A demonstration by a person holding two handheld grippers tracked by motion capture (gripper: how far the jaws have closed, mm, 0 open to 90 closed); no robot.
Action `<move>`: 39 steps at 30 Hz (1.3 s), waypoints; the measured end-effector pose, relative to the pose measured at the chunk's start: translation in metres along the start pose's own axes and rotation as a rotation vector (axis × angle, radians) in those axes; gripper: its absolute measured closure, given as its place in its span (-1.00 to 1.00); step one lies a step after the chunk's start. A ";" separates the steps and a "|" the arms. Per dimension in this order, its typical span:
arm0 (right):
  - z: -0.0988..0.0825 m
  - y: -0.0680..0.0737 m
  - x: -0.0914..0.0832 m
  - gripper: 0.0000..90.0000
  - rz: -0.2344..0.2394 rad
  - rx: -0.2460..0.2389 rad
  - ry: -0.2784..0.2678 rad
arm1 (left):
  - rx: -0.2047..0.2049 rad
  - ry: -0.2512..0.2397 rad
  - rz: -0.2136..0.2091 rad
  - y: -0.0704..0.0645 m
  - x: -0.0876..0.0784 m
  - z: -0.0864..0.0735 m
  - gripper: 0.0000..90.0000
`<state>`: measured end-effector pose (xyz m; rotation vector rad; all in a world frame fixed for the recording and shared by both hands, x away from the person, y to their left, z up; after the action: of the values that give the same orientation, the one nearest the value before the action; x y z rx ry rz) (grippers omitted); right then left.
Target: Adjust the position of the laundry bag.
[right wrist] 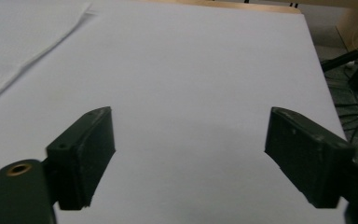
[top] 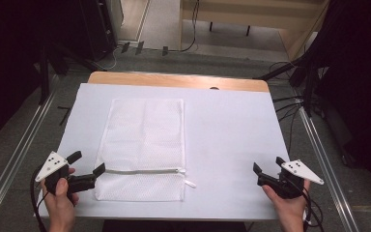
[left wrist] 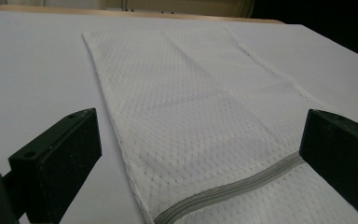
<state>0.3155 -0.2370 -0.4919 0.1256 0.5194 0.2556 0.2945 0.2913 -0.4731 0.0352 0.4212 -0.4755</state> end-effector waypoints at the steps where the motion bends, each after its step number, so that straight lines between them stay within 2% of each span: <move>1: 0.001 0.004 0.000 -0.53 0.005 -0.002 -0.006 | 0.000 0.000 0.000 0.000 0.000 0.000 -1.00; 2: 0.001 0.004 0.000 -0.53 0.005 -0.002 -0.006 | 0.000 0.002 -0.001 0.000 0.001 0.000 -1.00; 3: 0.006 0.019 0.001 -0.40 0.051 0.017 -0.031 | 0.001 0.006 -0.001 -0.001 0.001 -0.001 -1.00; 4: 0.008 0.023 0.002 -0.34 0.060 0.015 -0.040 | 0.004 0.008 -0.003 -0.001 0.002 -0.001 -1.00; 5: 0.008 0.023 0.002 -0.34 0.060 0.015 -0.040 | 0.009 0.011 -0.002 -0.001 0.002 -0.001 -1.00; 6: 0.014 0.034 0.009 -0.25 0.036 0.003 -0.051 | 0.014 0.015 0.003 -0.002 0.002 -0.002 -1.00; 7: 0.014 0.034 0.009 -0.25 0.036 0.003 -0.051 | 0.014 0.015 0.003 -0.002 0.002 -0.002 -1.00; 9: 0.018 0.045 0.016 -0.18 0.045 -0.002 -0.045 | 0.009 0.011 0.010 -0.001 0.002 -0.001 -1.00; 10: 0.021 0.056 0.021 -0.17 0.073 -0.007 -0.036 | 0.009 0.010 0.012 -0.001 0.002 -0.001 -1.00; 11: 0.023 0.064 0.026 -0.14 0.083 -0.023 -0.027 | 0.007 0.008 0.010 -0.001 0.002 -0.001 -1.00; 14: 0.029 0.095 0.042 -0.12 0.098 -0.098 -0.002 | 0.008 0.019 0.013 0.000 0.004 -0.002 -1.00; 17: 0.030 0.133 0.060 -0.08 0.151 -0.170 0.057 | 0.009 0.025 0.014 -0.002 0.004 -0.003 -1.00; 18: 0.030 0.151 0.070 -0.03 0.185 -0.173 0.087 | 0.011 0.023 0.013 -0.002 0.004 -0.002 -1.00; 19: 0.030 0.151 0.070 -0.03 0.185 -0.173 0.087 | 0.013 0.022 0.014 -0.002 0.004 -0.002 -1.00; 20: 0.028 0.167 0.082 0.05 0.212 -0.177 0.128 | 0.012 0.020 0.013 -0.003 0.004 -0.001 -1.00; 21: 0.028 0.167 0.082 0.05 0.212 -0.177 0.128 | 0.015 0.019 0.011 -0.003 0.003 -0.001 -1.00; 24: 0.024 0.186 0.103 0.17 0.244 -0.143 0.193 | 0.009 0.018 0.007 -0.002 0.003 -0.001 -1.00; 29: 0.018 0.201 0.131 0.26 0.221 -0.107 0.260 | -0.004 0.012 0.007 0.001 0.002 0.000 -1.00; 31: 0.018 0.203 0.140 0.27 0.210 -0.071 0.273 | -0.011 0.008 0.008 0.001 0.001 0.000 -1.00; 32: 0.016 0.204 0.151 0.30 0.192 -0.033 0.289 | -0.011 0.008 0.009 0.001 0.001 0.000 -1.00; 38: 0.009 0.206 0.166 0.28 0.155 -0.001 0.337 | -0.016 0.000 0.001 0.000 0.001 0.002 -1.00; 39: 0.007 0.207 0.169 0.20 0.147 0.007 0.340 | -0.016 0.002 0.001 0.000 0.001 0.002 -1.00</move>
<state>0.4172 0.0069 -0.5276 0.1283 0.8504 0.4223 0.2962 0.2910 -0.4718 0.0208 0.4272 -0.4713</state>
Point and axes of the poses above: each handheld gripper's, and its own axes: x roughly forward along the jaws, z roughly out of its top, y roughly to its left, the point moved 9 cm from there along x, roughly forward along the jaws, and after that the axes turned 7 degrees about x, right-handed, at the moved point
